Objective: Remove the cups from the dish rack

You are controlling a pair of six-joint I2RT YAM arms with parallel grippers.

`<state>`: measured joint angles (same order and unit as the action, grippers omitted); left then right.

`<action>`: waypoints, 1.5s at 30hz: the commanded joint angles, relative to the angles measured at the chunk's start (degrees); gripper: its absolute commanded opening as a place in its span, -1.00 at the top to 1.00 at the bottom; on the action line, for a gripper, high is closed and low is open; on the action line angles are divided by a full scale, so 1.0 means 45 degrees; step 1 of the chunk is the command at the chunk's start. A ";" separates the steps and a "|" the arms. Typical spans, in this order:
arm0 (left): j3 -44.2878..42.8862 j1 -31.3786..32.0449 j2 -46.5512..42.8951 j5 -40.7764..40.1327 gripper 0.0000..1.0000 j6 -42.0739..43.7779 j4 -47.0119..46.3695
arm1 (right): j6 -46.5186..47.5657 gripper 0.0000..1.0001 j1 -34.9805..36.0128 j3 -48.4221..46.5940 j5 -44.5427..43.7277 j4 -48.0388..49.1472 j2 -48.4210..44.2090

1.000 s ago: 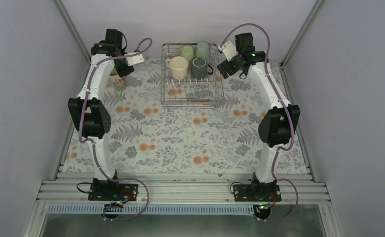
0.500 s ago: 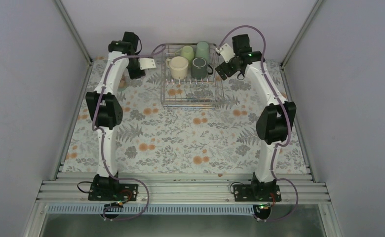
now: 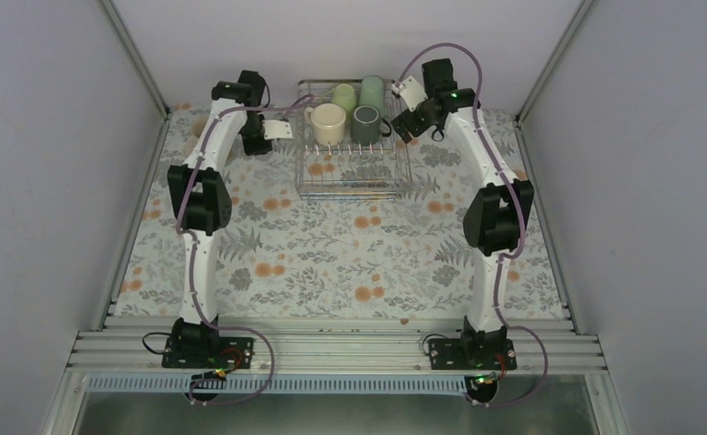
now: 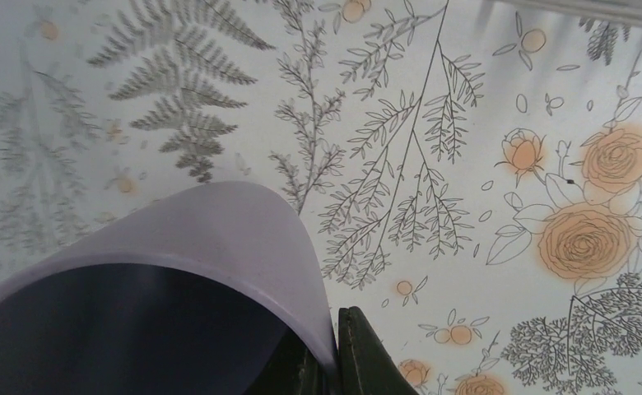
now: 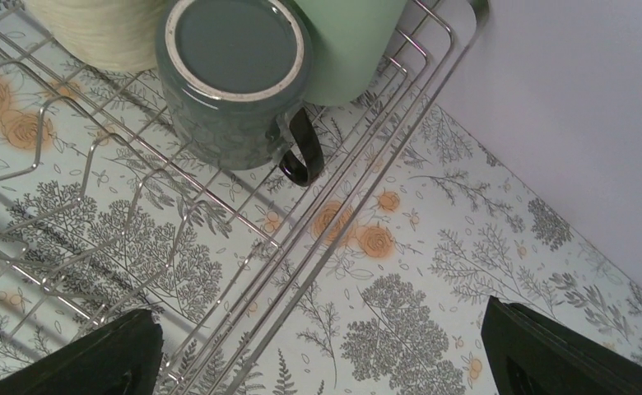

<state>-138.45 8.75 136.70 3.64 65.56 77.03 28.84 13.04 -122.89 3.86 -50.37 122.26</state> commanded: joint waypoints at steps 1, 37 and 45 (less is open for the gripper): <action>-0.0018 0.0037 0.0771 -0.0110 0.95 0.0058 0.0157 | -0.0082 -1.00 0.0002 -0.0859 0.0549 -0.0391 0.0578; 0.0957 0.0544 -0.3629 -0.1767 -1.00 -0.3384 -0.5503 | 0.2216 0.92 0.0728 0.1629 0.2595 -0.2259 -0.0521; 0.4197 0.0669 -0.5476 -0.2182 -1.00 -0.4578 -0.9037 | 0.2356 0.93 0.1362 0.3459 0.2375 -0.3251 -0.1090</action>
<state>-124.38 11.46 113.27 -3.95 49.08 45.67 38.33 17.78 -111.04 14.52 -61.06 119.22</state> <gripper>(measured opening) 0.998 0.037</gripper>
